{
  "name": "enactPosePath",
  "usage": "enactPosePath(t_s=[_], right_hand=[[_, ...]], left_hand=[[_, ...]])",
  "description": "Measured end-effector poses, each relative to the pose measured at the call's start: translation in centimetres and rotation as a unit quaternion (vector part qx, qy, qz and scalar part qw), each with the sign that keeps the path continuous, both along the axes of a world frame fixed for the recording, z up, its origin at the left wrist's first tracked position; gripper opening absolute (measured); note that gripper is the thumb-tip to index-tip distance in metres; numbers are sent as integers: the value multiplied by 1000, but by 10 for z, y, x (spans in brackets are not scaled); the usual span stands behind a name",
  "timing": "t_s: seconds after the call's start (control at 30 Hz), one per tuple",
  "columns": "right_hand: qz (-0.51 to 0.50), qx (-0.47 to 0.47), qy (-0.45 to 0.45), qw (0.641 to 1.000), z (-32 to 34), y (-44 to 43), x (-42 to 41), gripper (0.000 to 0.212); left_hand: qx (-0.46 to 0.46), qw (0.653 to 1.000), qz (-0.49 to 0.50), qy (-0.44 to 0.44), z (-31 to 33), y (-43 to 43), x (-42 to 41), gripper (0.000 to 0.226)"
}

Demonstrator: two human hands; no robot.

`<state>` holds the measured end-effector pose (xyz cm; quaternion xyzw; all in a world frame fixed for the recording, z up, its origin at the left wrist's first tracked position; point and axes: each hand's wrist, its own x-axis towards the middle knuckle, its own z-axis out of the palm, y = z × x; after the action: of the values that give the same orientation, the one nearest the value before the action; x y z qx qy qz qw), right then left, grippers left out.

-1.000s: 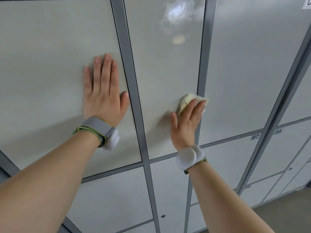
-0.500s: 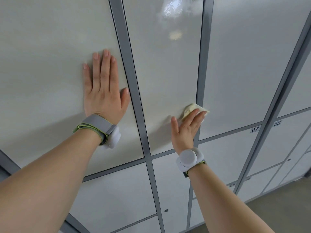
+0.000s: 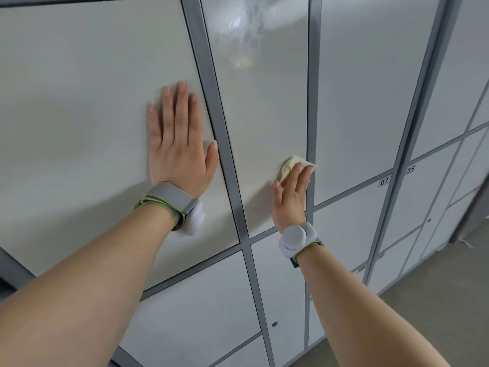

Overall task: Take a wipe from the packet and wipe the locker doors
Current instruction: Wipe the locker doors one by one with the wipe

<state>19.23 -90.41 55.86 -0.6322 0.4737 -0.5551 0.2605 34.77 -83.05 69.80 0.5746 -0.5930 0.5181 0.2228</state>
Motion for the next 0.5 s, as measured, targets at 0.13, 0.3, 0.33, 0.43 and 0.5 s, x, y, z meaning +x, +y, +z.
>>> enactPosePath(t_s=[0.13, 0.3, 0.33, 0.43, 0.5], right_hand=[[18, -54, 17, 998, 36, 9, 9, 69], [4, -38, 22, 999, 21, 13, 17, 69], [1, -15, 16, 1000, 11, 16, 17, 69], [10, 67, -3, 998, -7, 23, 17, 71], [22, 94, -11, 995, 0, 25, 15, 72]], left_hand=[[11, 1000, -20, 0, 1, 2, 1, 67], [25, 999, -32, -2, 2, 6, 2, 66], [27, 999, -33, -2, 2, 6, 2, 66], [31, 999, -33, -2, 2, 7, 2, 66], [32, 999, -32, -1, 1, 7, 2, 66]])
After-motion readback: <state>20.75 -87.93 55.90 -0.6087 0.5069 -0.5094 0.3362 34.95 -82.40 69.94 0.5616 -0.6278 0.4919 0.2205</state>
